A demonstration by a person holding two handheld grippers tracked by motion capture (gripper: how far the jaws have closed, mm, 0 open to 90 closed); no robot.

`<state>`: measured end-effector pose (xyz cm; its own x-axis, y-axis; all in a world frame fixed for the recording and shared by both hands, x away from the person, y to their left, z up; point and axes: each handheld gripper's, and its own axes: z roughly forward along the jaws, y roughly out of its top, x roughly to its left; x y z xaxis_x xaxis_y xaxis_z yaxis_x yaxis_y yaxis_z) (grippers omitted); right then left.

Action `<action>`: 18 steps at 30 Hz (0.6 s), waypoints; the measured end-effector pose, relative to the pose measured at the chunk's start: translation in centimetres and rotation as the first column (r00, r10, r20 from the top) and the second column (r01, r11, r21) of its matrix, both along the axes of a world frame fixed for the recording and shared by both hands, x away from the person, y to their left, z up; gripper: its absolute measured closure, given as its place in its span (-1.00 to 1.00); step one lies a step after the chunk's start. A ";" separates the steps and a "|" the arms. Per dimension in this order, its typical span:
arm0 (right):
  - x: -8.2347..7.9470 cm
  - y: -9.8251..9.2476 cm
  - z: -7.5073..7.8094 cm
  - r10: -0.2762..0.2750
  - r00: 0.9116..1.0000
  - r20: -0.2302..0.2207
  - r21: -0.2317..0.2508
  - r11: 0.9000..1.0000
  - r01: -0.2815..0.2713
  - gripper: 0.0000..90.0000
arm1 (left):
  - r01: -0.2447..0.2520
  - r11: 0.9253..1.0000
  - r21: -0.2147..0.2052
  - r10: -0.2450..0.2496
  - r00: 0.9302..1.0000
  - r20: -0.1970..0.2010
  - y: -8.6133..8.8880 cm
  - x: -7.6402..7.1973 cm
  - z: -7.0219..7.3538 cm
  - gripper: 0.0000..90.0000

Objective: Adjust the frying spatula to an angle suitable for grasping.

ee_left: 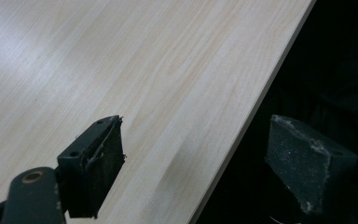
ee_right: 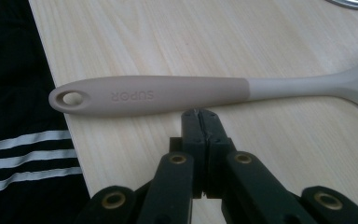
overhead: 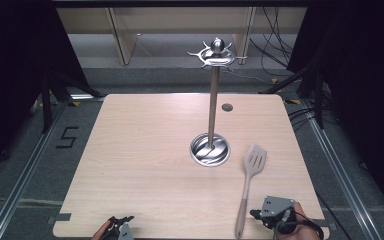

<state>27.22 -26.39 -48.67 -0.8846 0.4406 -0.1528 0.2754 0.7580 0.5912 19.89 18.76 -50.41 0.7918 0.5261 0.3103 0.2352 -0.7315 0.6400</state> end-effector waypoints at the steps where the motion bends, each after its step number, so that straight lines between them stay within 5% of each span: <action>1: 0.1 0.1 -0.1 0.006 1.000 0.000 -0.002 1.000 -0.006 1.00 | 0.003 1.000 0.003 -0.003 1.000 -0.001 0.0 0.0 0.0 -0.60; 13: 0.5 1.2 -0.9 0.018 0.999 -0.031 -0.006 1.000 -0.018 1.00 | 0.005 1.000 0.005 -0.005 1.000 0.000 0.0 0.0 0.1 -0.60; 18: 0.6 1.4 -0.8 -0.005 0.999 -0.053 0.043 0.999 0.007 1.00 | 0.013 1.000 0.010 -0.013 1.000 0.003 0.0 0.1 0.1 -0.60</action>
